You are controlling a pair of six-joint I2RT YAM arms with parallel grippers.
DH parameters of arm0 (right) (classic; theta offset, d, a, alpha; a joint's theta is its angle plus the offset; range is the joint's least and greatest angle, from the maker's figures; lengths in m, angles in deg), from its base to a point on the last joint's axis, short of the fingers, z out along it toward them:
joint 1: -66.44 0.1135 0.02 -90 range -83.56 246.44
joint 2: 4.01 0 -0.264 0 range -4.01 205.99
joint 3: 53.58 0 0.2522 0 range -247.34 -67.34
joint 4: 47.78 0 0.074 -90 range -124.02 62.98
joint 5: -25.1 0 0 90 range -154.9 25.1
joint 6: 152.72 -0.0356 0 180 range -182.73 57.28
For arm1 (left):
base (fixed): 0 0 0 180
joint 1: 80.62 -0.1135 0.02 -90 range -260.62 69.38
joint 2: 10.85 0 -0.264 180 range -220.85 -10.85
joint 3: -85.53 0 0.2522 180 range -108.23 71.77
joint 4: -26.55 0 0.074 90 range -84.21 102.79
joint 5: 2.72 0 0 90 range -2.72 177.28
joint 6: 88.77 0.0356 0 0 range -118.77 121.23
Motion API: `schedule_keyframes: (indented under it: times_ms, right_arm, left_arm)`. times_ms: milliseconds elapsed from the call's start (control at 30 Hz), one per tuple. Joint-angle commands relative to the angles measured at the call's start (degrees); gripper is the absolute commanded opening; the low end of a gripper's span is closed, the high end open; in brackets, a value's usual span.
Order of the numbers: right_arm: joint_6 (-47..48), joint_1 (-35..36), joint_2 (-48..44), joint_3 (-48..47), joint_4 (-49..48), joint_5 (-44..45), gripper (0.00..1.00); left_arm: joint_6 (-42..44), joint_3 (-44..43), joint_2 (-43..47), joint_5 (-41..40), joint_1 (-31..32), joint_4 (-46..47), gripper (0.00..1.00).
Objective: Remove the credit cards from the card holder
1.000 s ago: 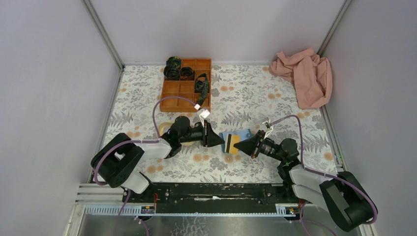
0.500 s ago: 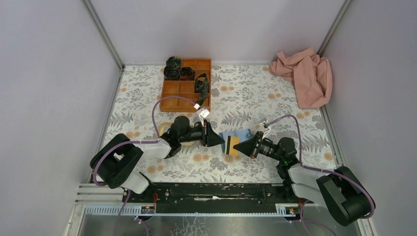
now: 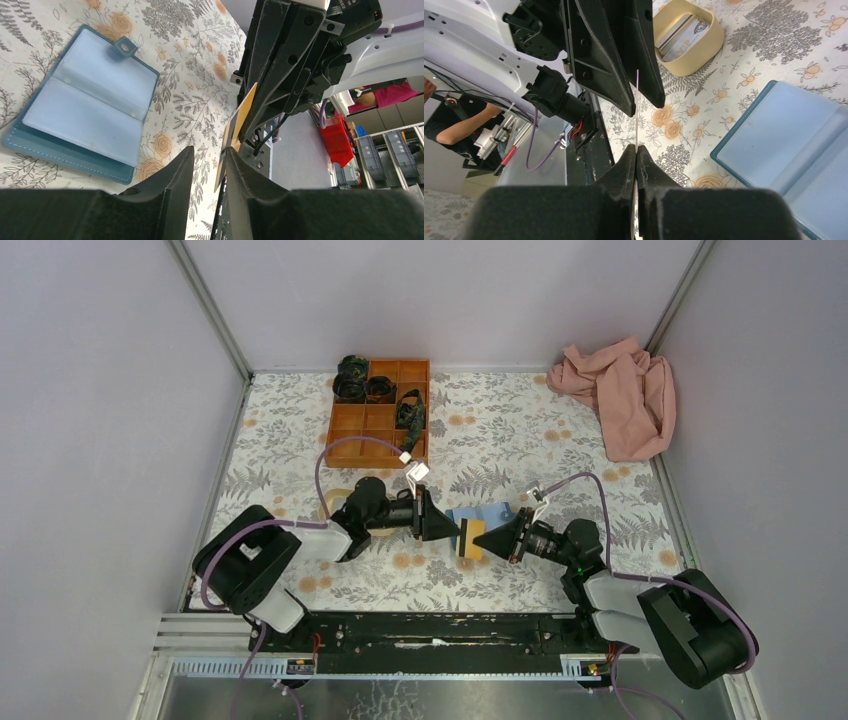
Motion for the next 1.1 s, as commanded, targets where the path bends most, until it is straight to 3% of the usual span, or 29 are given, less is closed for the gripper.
schedule_keyframes:
  times_ms: [0,367,633,1067]
  right_arm:
    - [-2.2,-0.3,2.1,-1.4,-8.3,-3.3,0.00]
    - [-2.9,-0.2,3.7,-1.6,-9.9,-4.0,0.00]
    - [-2.9,-0.2,3.5,-1.5,-9.7,-3.9,0.00]
    - [-3.0,-0.2,4.3,-1.9,-9.3,-3.6,0.03]
  left_arm:
    - [-1.7,0.1,-1.9,2.8,0.1,6.4,0.37]
    - [-2.6,-1.6,-4.0,7.0,1.5,7.7,0.34]
    - [-1.9,-3.1,-5.7,8.2,3.3,6.2,0.00]
    - [4.8,-2.9,-0.5,1.7,3.3,-4.1,0.00]
